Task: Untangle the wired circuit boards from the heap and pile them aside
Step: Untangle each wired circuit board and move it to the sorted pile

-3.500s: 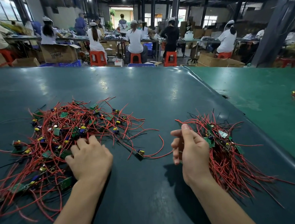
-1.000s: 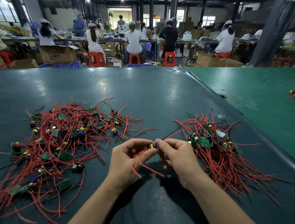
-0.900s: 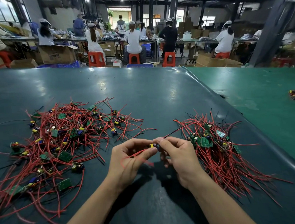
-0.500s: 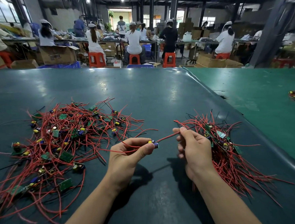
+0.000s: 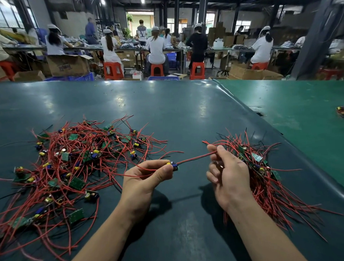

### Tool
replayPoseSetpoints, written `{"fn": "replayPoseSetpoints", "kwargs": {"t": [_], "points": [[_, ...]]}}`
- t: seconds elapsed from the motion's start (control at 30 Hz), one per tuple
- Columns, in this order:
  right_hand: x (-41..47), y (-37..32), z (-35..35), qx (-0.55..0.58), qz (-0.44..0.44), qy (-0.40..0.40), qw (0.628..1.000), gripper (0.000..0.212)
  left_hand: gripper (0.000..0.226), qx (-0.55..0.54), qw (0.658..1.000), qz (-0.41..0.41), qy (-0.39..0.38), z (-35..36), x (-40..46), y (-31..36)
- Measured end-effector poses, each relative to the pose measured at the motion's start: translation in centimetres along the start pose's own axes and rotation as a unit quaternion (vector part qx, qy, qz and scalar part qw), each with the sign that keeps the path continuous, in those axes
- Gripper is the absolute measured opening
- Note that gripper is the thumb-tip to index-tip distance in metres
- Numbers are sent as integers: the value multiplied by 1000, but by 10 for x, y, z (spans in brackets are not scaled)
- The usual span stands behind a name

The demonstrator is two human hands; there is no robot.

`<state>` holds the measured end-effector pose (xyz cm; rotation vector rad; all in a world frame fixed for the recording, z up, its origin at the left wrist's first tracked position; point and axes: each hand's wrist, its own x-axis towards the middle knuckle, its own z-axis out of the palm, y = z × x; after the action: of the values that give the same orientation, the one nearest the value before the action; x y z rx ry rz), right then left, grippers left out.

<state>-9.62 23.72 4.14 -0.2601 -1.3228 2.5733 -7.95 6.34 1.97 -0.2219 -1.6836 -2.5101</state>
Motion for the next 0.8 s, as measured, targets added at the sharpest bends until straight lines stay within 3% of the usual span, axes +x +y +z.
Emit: {"fn": "replayPoseSetpoints", "kwargs": {"t": [0.37,0.47,0.57,0.6,0.67,0.73,0.8], "points": [[3,0,-5,-65,-96,23,993,26,59,-51,998,-7,23,-8,3,3],[6,0,-9,-100,-131,69,984,27,41,-17,1000,-7,6,-5,-1,1],[5,2,-10,-90,-150,63,983,13,24,-15,1000,-2,11,-2,-2,0],[5,3,-9,-83,-126,44,988,4,29,-31,999,0,23,-2,-1,0],[3,7,-6,-100,-23,-8,995,23,40,-72,996,-2,55,-5,3,1],[-5,11,-1,-149,89,-87,981,43,31,-89,994,-6,68,-6,4,0],[-15,17,3,-196,134,-170,956,47,25,-57,997,-3,59,-6,4,-2]]}}
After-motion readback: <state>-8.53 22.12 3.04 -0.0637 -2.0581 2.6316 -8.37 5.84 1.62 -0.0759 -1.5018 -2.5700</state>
